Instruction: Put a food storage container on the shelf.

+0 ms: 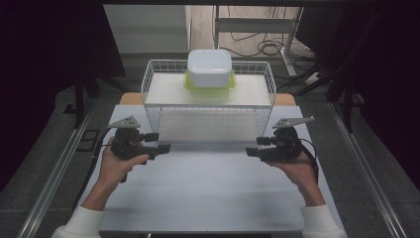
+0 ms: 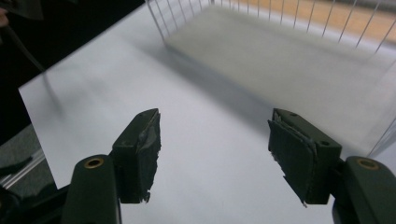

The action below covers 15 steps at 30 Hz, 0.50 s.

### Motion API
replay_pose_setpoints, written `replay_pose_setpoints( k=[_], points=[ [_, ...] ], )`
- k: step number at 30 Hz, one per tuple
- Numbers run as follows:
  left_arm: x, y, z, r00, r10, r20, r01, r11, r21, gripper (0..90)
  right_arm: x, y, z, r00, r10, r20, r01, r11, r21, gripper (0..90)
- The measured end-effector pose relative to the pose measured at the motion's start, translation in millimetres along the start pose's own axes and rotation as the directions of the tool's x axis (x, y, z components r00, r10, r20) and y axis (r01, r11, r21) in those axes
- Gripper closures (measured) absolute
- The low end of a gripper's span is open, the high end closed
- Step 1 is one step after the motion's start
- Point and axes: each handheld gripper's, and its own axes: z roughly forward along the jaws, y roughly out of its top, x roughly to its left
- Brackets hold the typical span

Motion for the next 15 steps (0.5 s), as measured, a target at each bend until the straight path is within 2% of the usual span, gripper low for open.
replay_pose_setpoints(
  k=[2, 4, 6, 7, 8, 11, 13, 14, 15],
  points=[
    [-2.0, -5.5, 2.9, 0.9999, 0.008, -0.011, -0.008, 0.9999, 0.010, 28.3, -0.3, -4.3, 2.4, 1.0000, 0.005, -0.001, -0.005, 1.000, 0.011, 33.8],
    [-3.8, -18.0, 9.9, 1.0000, 0.006, -0.002, -0.006, 0.9994, 0.035, 27.9, -2.7, -21.4, 11.5, 0.9998, 0.020, 0.009, -0.020, 0.999, 0.051, 33.0],
    [-3.5, -23.2, 12.9, 1.0000, 0.004, 0.002, -0.004, 0.9989, 0.047, 28.0, -3.5, -25.1, 13.3, 0.9997, 0.022, 0.010, -0.023, 0.998, 0.053, 32.9],
    [-3.1, -27.1, 15.0, 1.0000, -0.004, 0.008, 0.004, 0.9987, 0.051, 27.9, -6.1, -35.6, 17.6, 0.9993, 0.035, 0.010, -0.035, 0.997, 0.071, 32.3],
    [-2.9, -32.7, 18.1, 1.0000, -0.003, -0.003, 0.003, 0.9982, 0.060, 27.8, -7.0, -39.7, 19.0, 0.9991, 0.039, 0.015, -0.040, 0.996, 0.076, 32.0],
    [-2.2, -38.6, 20.6, 0.9999, -0.014, 0.006, 0.014, 0.9985, 0.053, 27.9, -9.4, -46.5, 21.2, 0.9990, 0.043, 0.012, -0.044, 0.996, 0.078, 31.7],
    [-1.9, -41.8, 22.9, 0.9999, -0.012, -0.001, 0.012, 0.9977, 0.067, 27.7, -10.6, -49.1, 22.0, 0.9988, 0.045, 0.019, -0.046, 0.995, 0.091, 31.0],
    [-2.2, -43.6, 23.7, 0.9999, 0.000, -0.014, 0.001, 0.9972, 0.075, 27.7, -10.8, -49.5, 21.5, 0.9988, 0.045, 0.020, -0.047, 0.995, 0.086, 31.0],
    [-1.8, -44.8, 23.9, 0.9999, -0.006, -0.014, 0.007, 0.9972, 0.075, 27.8, -11.2, -50.0, 20.7, 0.9986, 0.049, 0.017, -0.050, 0.996, 0.077, 30.7]
  ],
)
